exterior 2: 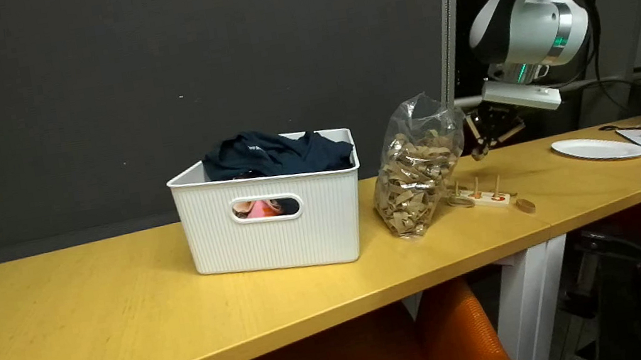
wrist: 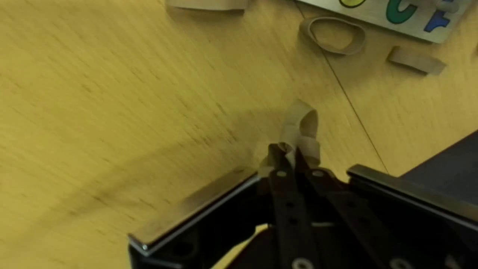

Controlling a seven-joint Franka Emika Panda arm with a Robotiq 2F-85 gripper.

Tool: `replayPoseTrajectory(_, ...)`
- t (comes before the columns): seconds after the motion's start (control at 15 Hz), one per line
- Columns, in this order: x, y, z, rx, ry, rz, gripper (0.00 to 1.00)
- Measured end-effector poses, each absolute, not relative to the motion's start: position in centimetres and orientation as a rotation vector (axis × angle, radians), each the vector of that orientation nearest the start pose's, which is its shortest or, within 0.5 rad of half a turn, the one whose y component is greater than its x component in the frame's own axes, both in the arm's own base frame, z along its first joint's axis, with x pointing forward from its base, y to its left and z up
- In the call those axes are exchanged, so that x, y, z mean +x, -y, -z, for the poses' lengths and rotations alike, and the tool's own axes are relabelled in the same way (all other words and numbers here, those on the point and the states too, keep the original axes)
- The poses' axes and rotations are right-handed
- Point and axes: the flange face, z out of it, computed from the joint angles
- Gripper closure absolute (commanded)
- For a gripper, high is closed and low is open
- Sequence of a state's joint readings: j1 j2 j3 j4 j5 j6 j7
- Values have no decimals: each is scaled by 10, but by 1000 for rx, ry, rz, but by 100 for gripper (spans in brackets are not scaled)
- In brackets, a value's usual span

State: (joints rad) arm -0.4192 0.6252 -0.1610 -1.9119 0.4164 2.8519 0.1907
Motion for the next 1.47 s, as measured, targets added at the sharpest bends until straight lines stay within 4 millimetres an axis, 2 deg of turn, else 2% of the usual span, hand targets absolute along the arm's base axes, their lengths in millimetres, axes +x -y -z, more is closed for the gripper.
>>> replayPoseTrajectory(0.27,512,353,-256,-2598,-1614,691,99)
replayPoseTrajectory(0.47,502,326,-301,-2634,-1530,816,99)
replayPoseTrajectory(0.6,504,304,-327,-2680,-1440,873,99)
replayPoseTrajectory(0.8,522,268,-357,-2735,-1288,925,99)
replayPoseTrajectory(1.0,543,229,-366,-2771,-1166,927,99)
replayPoseTrajectory(1.27,561,176,-359,-2811,-1057,837,99)
replayPoseTrajectory(1.47,566,153,-354,-2824,-1027,779,99)
